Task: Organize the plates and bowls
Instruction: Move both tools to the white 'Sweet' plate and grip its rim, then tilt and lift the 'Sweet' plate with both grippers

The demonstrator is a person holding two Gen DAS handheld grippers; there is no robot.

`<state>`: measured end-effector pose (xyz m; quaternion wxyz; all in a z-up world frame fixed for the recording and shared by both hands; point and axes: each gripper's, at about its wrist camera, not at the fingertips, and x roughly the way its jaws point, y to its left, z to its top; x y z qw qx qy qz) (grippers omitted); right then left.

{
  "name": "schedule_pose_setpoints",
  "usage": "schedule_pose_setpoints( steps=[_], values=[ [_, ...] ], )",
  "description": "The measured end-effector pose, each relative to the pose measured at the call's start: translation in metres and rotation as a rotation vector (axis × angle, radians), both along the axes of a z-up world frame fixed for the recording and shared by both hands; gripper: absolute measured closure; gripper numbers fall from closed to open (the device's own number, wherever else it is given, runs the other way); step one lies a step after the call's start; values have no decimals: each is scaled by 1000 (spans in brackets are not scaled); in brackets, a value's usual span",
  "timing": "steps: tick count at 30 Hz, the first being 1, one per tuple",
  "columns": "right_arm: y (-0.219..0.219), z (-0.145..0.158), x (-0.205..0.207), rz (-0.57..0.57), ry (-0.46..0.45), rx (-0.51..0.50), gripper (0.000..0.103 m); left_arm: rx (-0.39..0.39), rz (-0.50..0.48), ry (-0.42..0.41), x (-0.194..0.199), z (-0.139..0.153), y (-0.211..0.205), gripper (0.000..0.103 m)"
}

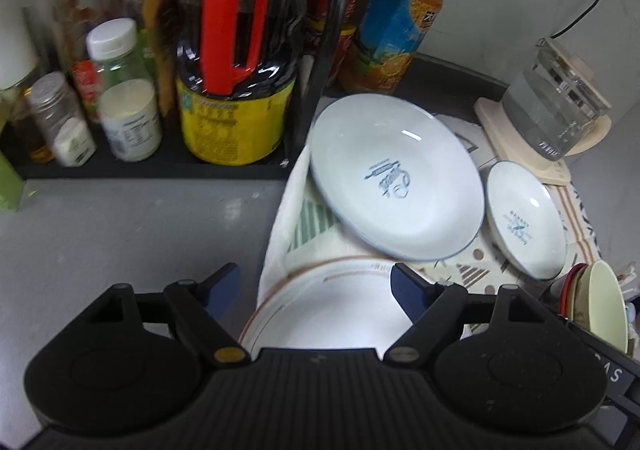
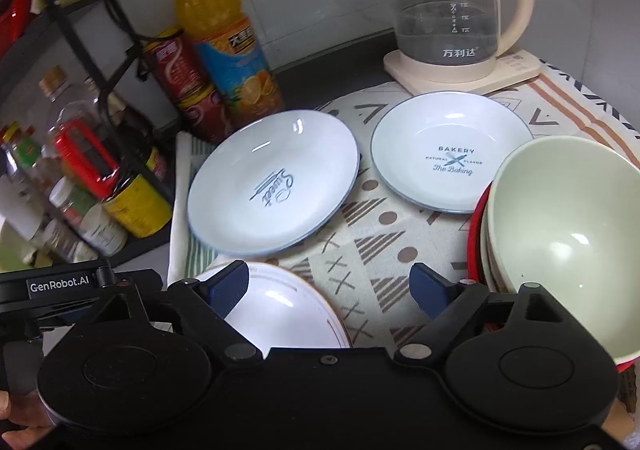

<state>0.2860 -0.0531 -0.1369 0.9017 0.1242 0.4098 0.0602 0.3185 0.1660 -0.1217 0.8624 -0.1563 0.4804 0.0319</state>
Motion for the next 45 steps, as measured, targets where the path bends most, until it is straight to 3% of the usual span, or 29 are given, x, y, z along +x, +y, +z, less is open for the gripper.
schedule_pose_setpoints(
  steps=[7,12,23,32,37,45],
  values=[
    [2,-11,15,-95,17,26,26,-63,-14,11,27,-13,7,27],
    [-1,-23,30,-153,45,79,31,-74,-18,27,43,-25,6,39],
    [-4,-52,64,-214,109,204,66,-126,15,53,63,-51,7,65],
    [2,-64,89,-188,138,248,77,-177,31,54,75,-61,9,75],
    [2,-69,106,-183,172,261,80,-188,38,55,68,-49,18,75],
    [-4,-77,108,-200,207,304,92,-293,44,44,64,-49,31,75]
  ],
)
